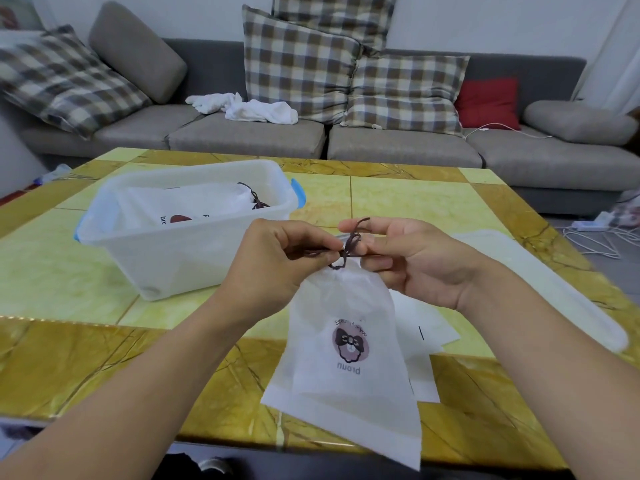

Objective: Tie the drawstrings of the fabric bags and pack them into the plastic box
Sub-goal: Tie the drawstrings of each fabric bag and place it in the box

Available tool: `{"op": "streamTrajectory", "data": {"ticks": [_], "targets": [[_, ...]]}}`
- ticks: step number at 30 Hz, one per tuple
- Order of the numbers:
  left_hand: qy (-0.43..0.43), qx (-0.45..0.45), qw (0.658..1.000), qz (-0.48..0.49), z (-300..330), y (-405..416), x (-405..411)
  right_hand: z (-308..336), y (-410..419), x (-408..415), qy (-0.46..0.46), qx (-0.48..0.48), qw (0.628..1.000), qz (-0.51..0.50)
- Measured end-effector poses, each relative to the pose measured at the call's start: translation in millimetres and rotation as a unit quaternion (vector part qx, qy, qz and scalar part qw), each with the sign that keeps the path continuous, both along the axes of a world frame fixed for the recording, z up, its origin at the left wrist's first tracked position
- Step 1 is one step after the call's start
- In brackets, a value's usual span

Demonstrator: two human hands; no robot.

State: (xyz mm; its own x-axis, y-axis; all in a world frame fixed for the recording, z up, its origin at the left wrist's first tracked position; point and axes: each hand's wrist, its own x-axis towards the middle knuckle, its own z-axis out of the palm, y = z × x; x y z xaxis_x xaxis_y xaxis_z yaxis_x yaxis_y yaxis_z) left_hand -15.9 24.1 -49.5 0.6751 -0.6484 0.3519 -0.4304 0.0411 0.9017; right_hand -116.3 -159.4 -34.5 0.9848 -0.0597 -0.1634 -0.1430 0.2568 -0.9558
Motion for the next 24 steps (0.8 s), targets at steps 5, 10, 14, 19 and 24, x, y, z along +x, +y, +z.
{"op": "streamTrajectory", "data": {"ticks": [5, 10, 14, 19, 24], "targets": [[0.019, -0.019, 1.000, -0.013, 1, 0, -3, 4, 2, 0, 0.040, -0.023, 0.998, 0.048], [-0.022, -0.008, 1.000, -0.006, 2, -1, -2, 5, 7, 1, 0.047, -0.081, 0.995, 0.029], [-0.047, -0.003, 0.999, -0.011, 0, 1, -1, 2, 10, 1, 0.015, -0.156, 0.988, -0.002], [0.043, 0.002, 0.999, 0.012, 0, -1, -2, 2, 14, 1, -0.042, -0.304, 0.952, -0.017], [0.238, 0.020, 0.971, -0.010, 2, 0, 2, 4, 16, 2, -0.118, -0.440, 0.890, -0.029]]}}
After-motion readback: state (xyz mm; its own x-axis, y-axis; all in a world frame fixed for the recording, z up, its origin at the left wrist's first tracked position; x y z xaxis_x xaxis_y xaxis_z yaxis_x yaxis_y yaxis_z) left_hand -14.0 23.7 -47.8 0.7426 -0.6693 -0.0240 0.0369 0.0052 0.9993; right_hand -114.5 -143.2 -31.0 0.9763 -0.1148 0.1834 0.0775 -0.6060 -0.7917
